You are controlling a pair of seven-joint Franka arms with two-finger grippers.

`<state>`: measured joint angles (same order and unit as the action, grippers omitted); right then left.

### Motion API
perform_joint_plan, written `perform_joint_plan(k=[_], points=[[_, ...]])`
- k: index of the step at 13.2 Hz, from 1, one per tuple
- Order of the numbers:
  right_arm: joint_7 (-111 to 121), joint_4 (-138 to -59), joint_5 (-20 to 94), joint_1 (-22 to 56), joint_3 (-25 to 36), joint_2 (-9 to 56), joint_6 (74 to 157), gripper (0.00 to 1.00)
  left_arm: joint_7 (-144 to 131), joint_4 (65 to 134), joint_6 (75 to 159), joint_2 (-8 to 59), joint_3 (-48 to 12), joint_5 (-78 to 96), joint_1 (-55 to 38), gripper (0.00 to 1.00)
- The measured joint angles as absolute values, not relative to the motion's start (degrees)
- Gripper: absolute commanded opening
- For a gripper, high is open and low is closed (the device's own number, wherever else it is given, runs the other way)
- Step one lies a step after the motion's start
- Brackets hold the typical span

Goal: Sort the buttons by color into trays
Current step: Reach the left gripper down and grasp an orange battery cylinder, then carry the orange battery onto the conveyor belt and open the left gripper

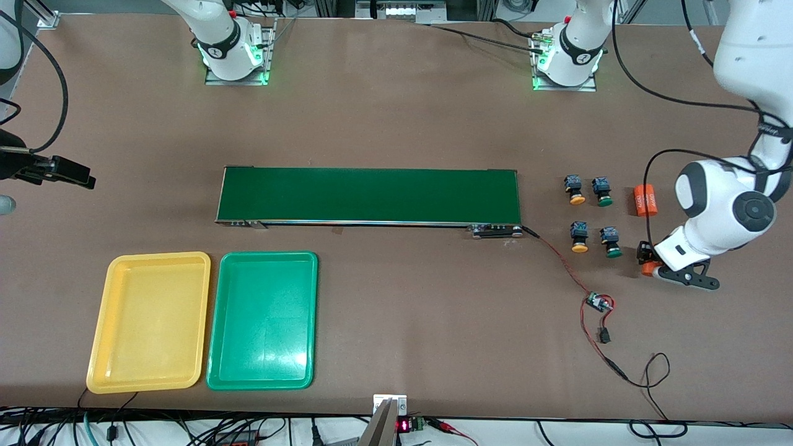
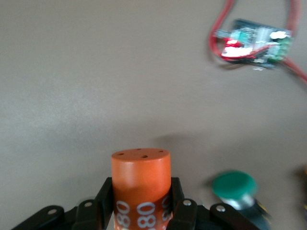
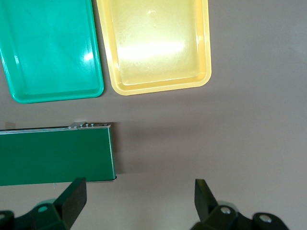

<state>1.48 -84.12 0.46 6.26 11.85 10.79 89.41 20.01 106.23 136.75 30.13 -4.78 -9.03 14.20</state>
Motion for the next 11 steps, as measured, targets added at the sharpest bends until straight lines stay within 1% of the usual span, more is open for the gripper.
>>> perform_joint_plan(k=[2, 3, 4, 6, 8, 11], points=[[1.5, -84.1, 0.5, 6.2, 11.9, 10.8, 89.0, 1.0, 21.9, 104.3, 125.0, 26.1, -7.7, -9.0, 13.8, 0.16], [1.5, -84.1, 0.5, 6.3, 11.9, 10.8, 89.0, 1.0, 23.4, 103.7, 118.7, 24.5, -9.9, -9.0, 13.7, 0.13], [1.5, -84.1, 0.6, 6.3, 11.8, 10.8, 89.0, 1.0, 24.6, 103.2, 113.5, 23.4, -12.5, -9.0, 13.6, 0.11], [1.5, -84.1, 0.6, 6.8, 11.8, 10.8, 89.0, 1.0, 26.1, 103.0, 105.4, 22.2, -18.5, -9.0, 13.5, 0.1], [1.5, -84.1, 0.6, 7.7, 11.7, 10.8, 89.0, 1.0, 30.0, 103.3, 102.2, 22.3, -24.5, -9.0, 13.3, 0.11], [1.5, -84.1, 0.6, 9.2, 11.7, 10.8, 89.1, 1.0, 39.2, 104.1, 102.4, 23.5, -32.3, -8.9, 12.8, 0.1]])
